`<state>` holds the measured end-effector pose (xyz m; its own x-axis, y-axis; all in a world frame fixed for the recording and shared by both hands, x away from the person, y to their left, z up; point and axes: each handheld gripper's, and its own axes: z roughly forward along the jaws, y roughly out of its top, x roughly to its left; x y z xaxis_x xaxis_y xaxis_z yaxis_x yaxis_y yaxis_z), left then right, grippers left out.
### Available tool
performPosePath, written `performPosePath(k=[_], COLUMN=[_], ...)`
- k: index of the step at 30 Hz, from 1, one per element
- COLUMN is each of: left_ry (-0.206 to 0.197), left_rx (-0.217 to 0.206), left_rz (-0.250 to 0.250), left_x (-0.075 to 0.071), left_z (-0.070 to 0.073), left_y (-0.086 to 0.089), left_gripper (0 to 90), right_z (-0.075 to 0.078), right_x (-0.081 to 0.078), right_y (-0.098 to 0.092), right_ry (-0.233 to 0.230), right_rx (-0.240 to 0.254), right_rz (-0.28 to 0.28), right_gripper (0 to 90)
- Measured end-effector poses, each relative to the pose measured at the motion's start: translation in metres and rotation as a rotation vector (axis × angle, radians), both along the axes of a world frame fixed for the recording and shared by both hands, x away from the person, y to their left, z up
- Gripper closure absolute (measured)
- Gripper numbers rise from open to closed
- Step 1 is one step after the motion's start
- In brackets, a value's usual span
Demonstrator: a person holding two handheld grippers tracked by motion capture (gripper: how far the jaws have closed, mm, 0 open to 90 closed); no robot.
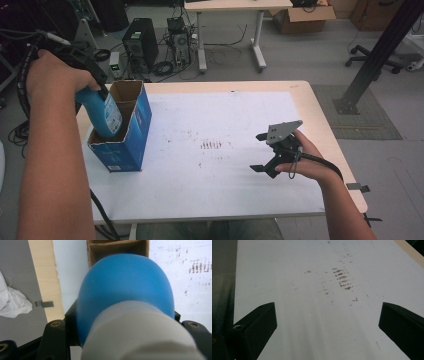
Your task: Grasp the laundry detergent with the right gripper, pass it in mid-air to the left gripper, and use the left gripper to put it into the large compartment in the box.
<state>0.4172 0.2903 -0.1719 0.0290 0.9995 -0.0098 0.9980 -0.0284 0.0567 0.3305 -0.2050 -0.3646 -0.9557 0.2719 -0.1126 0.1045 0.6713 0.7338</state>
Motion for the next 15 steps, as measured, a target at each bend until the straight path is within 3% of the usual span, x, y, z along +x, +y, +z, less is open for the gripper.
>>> performPosePath(k=[15], left_ry=[0.025], left_rx=[-0.009], left_rz=[-0.005], left_x=[0.004], left_z=[-0.033], left_y=[-0.001], left_gripper=[39.1], right_z=[-0.002], right_x=[-0.001], right_y=[0.005], right_ry=[0.003], right_rx=[0.0], right_rz=[0.007], right_gripper=[1.8])
